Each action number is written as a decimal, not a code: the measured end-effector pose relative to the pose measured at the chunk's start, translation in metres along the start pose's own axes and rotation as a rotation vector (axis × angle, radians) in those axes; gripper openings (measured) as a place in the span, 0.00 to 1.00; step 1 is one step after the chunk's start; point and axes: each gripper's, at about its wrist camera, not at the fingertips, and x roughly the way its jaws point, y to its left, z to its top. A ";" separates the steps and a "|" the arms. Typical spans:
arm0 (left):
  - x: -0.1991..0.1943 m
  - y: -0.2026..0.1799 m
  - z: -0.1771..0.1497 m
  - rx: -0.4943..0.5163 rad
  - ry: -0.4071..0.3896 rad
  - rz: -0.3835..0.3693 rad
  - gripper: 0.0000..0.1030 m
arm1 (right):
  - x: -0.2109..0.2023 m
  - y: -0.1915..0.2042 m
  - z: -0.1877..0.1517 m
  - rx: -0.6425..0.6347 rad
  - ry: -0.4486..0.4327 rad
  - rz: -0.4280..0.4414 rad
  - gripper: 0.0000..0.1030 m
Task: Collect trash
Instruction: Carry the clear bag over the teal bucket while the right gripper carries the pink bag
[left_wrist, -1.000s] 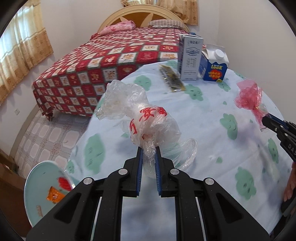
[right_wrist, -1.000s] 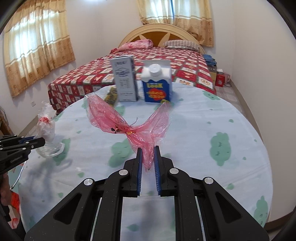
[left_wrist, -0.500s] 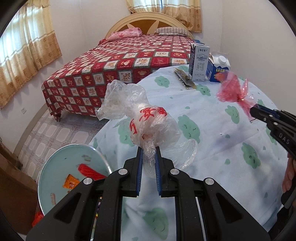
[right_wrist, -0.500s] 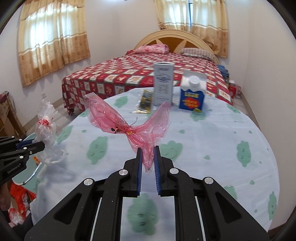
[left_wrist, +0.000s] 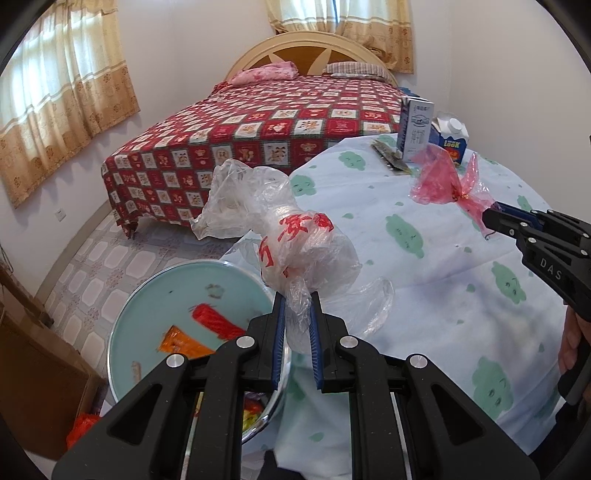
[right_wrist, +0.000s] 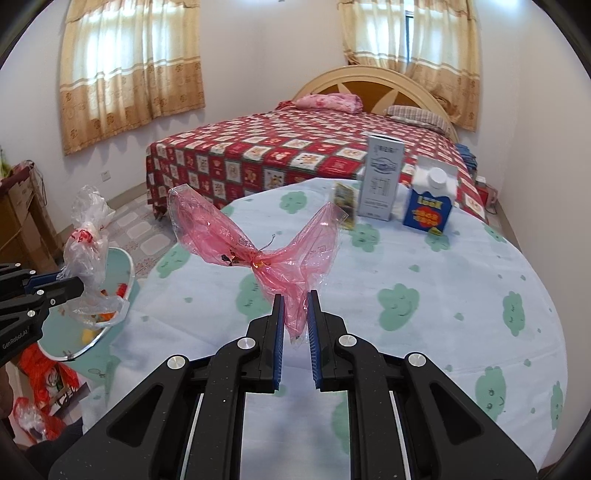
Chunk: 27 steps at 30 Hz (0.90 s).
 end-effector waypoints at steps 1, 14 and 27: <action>-0.001 0.004 -0.002 -0.005 0.000 0.006 0.12 | 0.000 0.004 0.001 -0.006 -0.002 0.002 0.13; -0.020 0.035 -0.022 -0.026 -0.006 0.065 0.12 | -0.001 0.044 0.003 -0.068 -0.013 0.040 0.13; -0.029 0.065 -0.042 -0.057 0.005 0.110 0.12 | 0.003 0.079 0.007 -0.133 -0.012 0.075 0.13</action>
